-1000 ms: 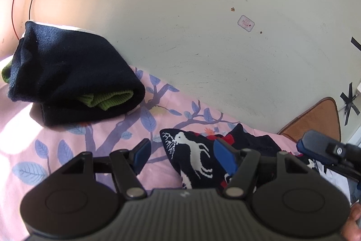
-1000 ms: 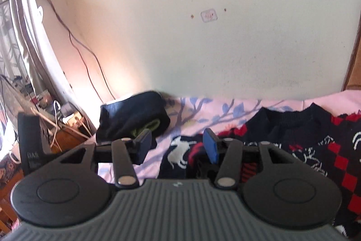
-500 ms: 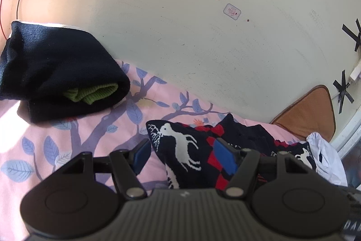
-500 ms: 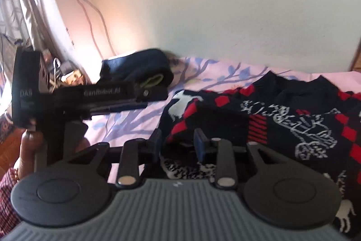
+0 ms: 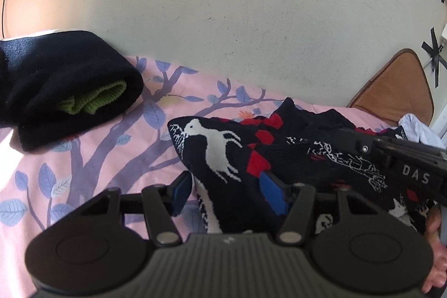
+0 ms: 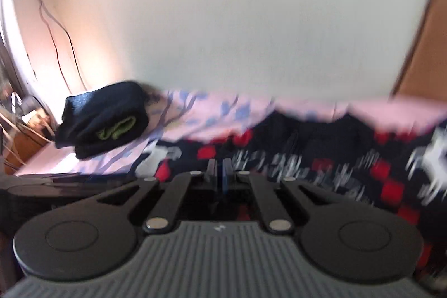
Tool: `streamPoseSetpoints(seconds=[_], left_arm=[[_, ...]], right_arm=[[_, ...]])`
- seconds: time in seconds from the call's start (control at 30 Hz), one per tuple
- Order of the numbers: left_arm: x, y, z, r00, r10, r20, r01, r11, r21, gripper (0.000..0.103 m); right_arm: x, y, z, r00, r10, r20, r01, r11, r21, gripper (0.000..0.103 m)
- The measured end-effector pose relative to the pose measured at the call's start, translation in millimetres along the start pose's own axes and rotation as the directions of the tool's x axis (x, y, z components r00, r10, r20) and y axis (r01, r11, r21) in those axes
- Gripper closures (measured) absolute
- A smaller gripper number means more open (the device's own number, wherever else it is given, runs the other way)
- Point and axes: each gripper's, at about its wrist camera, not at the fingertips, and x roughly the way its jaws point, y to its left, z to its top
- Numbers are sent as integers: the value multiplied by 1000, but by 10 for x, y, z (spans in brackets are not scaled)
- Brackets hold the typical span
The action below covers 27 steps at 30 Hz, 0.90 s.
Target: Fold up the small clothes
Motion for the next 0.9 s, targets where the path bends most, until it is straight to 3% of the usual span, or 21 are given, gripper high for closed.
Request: streamPoseSetpoints(seconds=[0.03,0.1,0.13,0.17,0.3,0.4,0.47,0.53,0.6,0.73,0.83,0.87,0.9], left_arm=[[1,-13,-4,1000,4,1,-4,1000,7,48],[-6,-39,-15,1000,19,7,-19,999,27,46],[-10,-50,-21,1000,27,11,-27,999,37,45],[-15,-59,-24,999,34,16,-35,998,46,44],[-60,-56,-2,999,32,30,-33,998,48,43],[-146,-24,12,998,19,57,-20,1000,23,43],[-196,-21,-6,998,-1,67,-1,1000,18,43],[-243,-45,-43,998,11,69,-12,1000,14,43],[-344,-54,-88,998,27,62,-27,1000,-14,43],[-688,-58,-317,998,9,59,-9,1000,-14,43],[-903,-42,-526,999,30,42,-30,1000,-8,43],[-967,-27,-593,999,30,34,-30,999,-14,43],[-1018,-19,-653,999,36,27,-36,999,-16,43]], right_arm=[[29,47,-13,999,-50,12,51,997,-61,95],[231,37,-82,989,-124,-82,113,986,-125,93],[313,-31,-128,979,-143,-144,125,984,-127,92],[255,-111,-148,984,-125,-125,114,990,-88,91],[-367,-477,-101,996,-77,-35,81,990,116,86],[-907,-729,-188,990,-142,2,139,976,166,72],[-1098,-850,-308,979,-197,-49,202,967,153,65],[-1114,-982,-451,948,-297,-113,309,944,112,64],[-1134,-1125,-563,931,-339,-133,353,930,101,64],[-1180,-1187,-585,943,-320,-95,328,941,83,64],[-1002,-1136,-573,939,-306,-157,306,952,-26,65],[-916,-1110,-585,935,-319,-157,311,947,-77,68],[-896,-1098,-593,926,-350,-140,336,935,-114,89]])
